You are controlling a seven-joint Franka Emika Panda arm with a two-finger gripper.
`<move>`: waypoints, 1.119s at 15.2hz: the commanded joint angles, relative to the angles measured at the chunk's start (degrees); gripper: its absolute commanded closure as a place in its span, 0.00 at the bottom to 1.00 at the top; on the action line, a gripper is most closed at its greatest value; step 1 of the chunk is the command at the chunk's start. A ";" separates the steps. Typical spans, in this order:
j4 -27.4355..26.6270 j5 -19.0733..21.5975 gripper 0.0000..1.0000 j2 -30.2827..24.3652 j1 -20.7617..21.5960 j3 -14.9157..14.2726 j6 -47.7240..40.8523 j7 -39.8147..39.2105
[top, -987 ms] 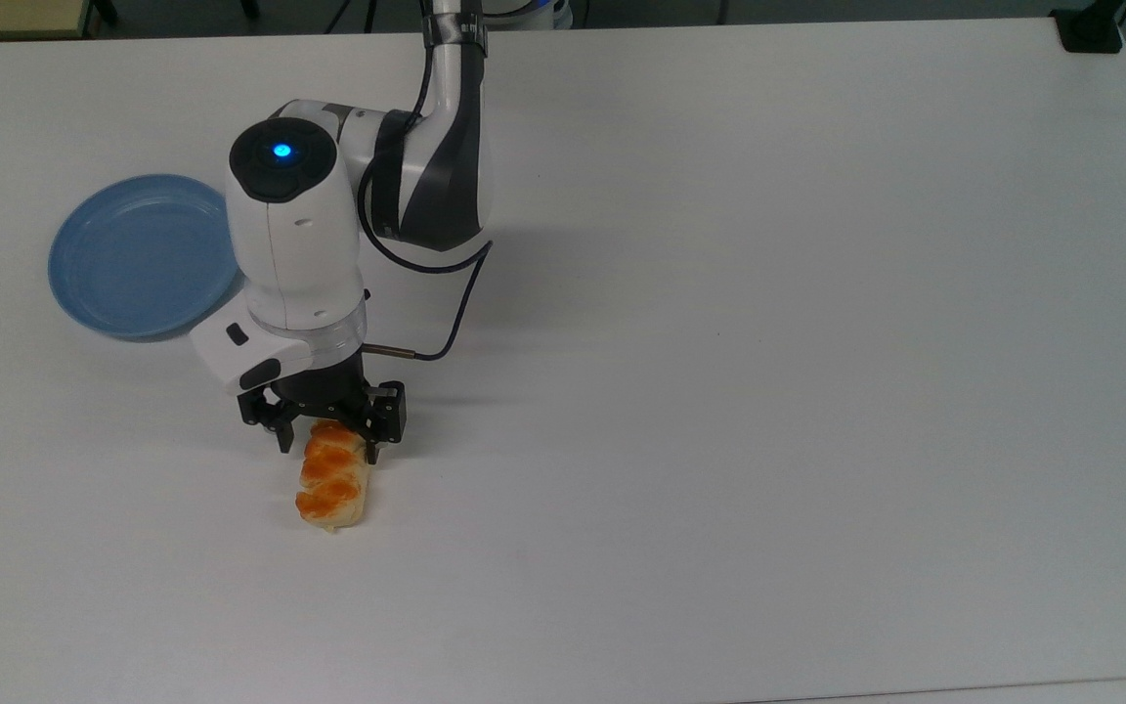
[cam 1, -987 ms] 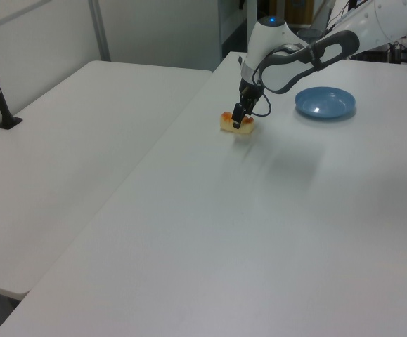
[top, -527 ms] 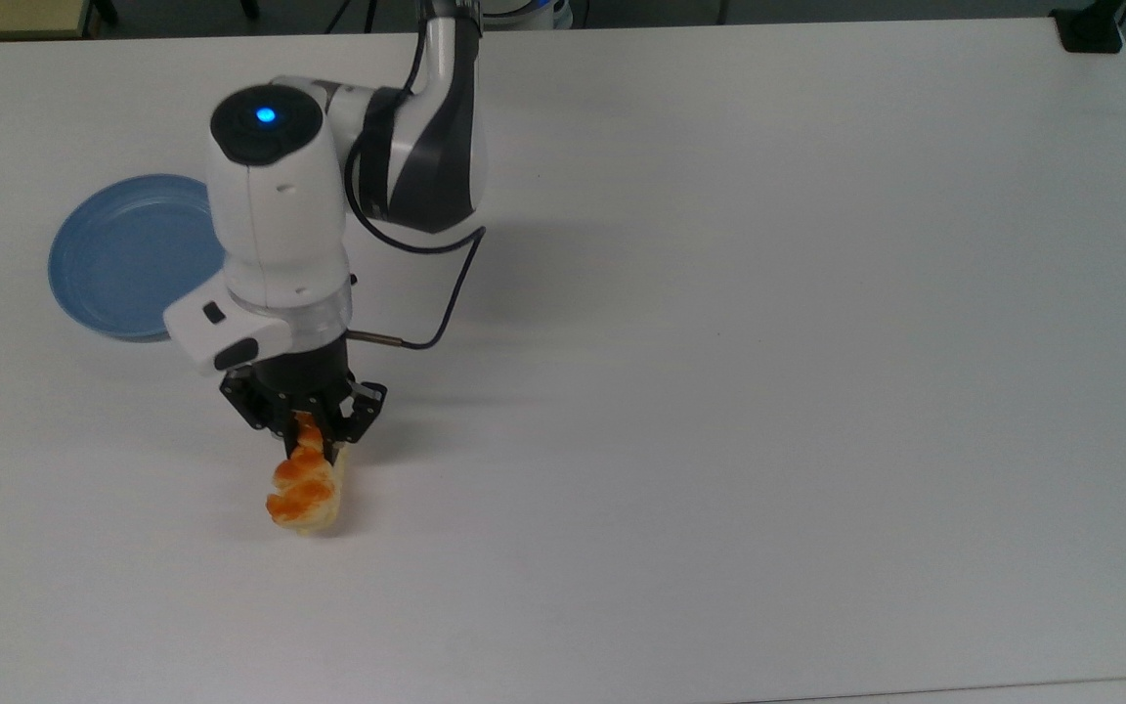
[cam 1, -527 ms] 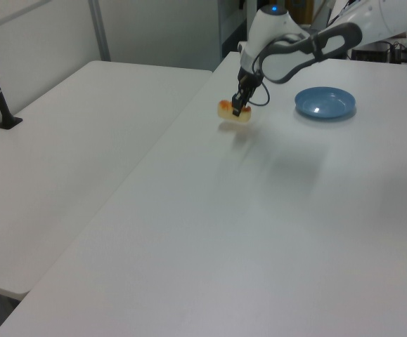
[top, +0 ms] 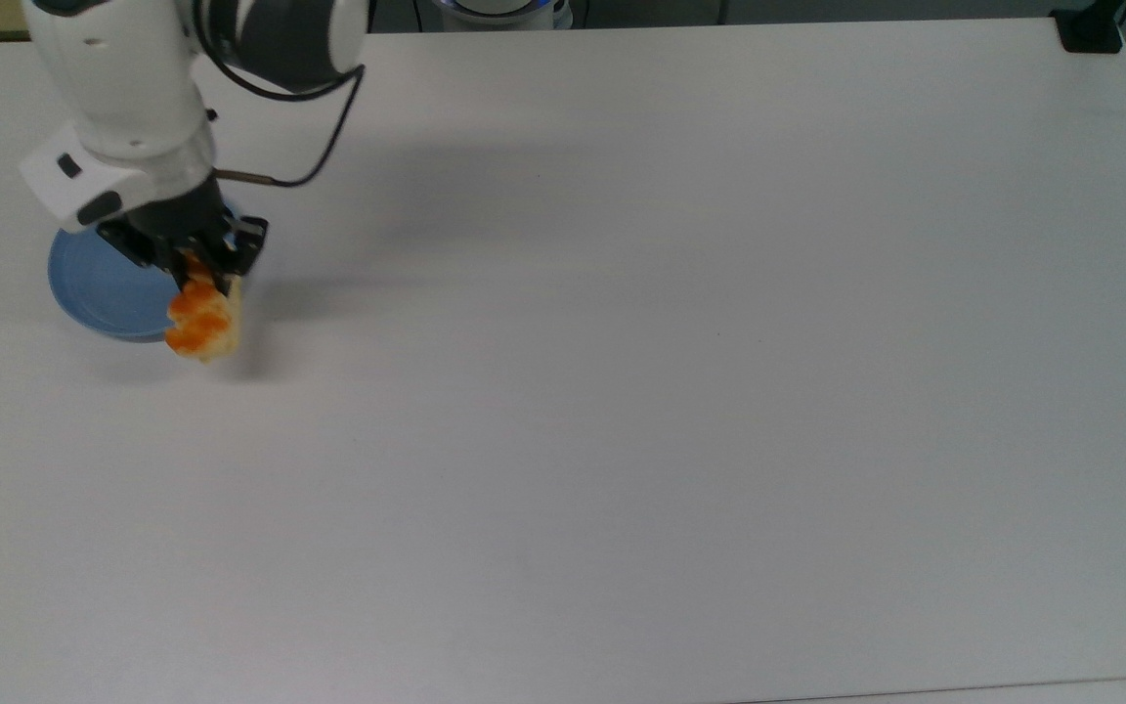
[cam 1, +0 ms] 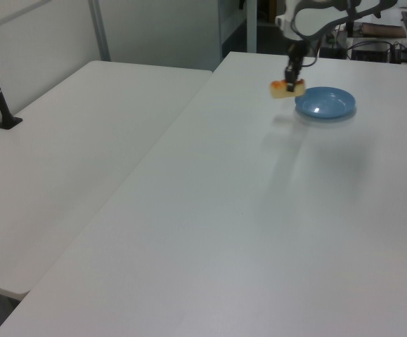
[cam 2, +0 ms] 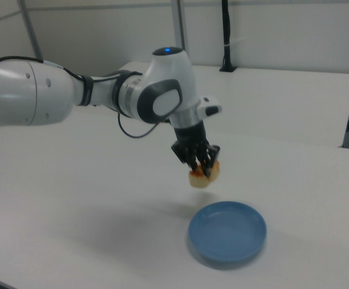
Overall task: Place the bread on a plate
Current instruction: 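Carry the held bread over the blue plate and lower it, then open the gripper to release the bread onto the plate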
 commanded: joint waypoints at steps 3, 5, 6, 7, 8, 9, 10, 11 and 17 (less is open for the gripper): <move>-8.64 1.11 0.65 -3.38 -0.89 -5.31 -0.23 -8.67; -9.53 0.94 0.64 -1.54 -1.25 -5.57 0.56 -9.30; -9.27 0.68 0.61 -0.40 -1.25 -5.57 0.56 -9.04; -9.27 0.59 0.54 -0.04 -1.25 -5.57 0.56 -8.95; -9.27 0.59 0.48 -0.04 -1.34 -5.66 0.56 -8.95; -9.27 0.67 0.38 0.05 -1.51 -5.66 0.56 -8.86; -9.27 0.59 0.19 0.05 -1.60 -5.66 0.56 -8.78; -9.27 0.59 0.00 0.05 -1.60 -5.75 0.56 -8.69; -8.92 0.67 0.00 -3.98 -1.43 -6.63 -1.28 -8.51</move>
